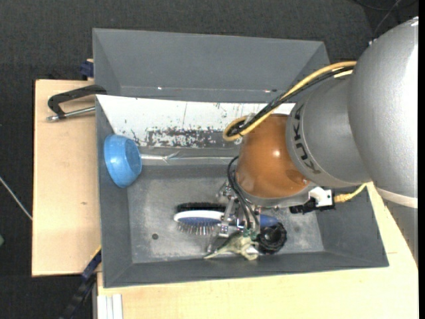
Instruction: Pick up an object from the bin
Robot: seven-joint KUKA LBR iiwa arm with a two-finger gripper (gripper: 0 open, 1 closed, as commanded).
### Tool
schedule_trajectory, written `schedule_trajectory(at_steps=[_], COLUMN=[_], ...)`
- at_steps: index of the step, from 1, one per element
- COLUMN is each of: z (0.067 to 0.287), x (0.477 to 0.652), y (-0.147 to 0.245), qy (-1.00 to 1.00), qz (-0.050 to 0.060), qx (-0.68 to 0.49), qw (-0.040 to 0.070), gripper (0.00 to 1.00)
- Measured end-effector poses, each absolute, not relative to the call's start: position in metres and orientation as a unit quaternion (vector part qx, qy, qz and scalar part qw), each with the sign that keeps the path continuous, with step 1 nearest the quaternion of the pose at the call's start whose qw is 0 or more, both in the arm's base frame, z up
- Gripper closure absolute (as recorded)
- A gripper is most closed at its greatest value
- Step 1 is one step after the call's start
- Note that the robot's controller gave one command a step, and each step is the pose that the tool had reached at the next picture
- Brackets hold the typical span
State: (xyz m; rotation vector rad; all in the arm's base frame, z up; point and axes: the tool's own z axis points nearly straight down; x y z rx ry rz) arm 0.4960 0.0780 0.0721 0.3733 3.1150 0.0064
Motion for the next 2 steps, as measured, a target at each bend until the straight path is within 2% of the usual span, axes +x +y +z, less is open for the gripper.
schedule_trajectory(at_steps=[1, 2], z=[0.074, 0.2], x=[0.499, 0.505], y=[0.077, 0.074], qy=[0.993, 0.987], qz=[0.002, 0.002], qx=[0.12, 0.161], qw=[0.007, 0.006], gripper=[1.0, 1.0])
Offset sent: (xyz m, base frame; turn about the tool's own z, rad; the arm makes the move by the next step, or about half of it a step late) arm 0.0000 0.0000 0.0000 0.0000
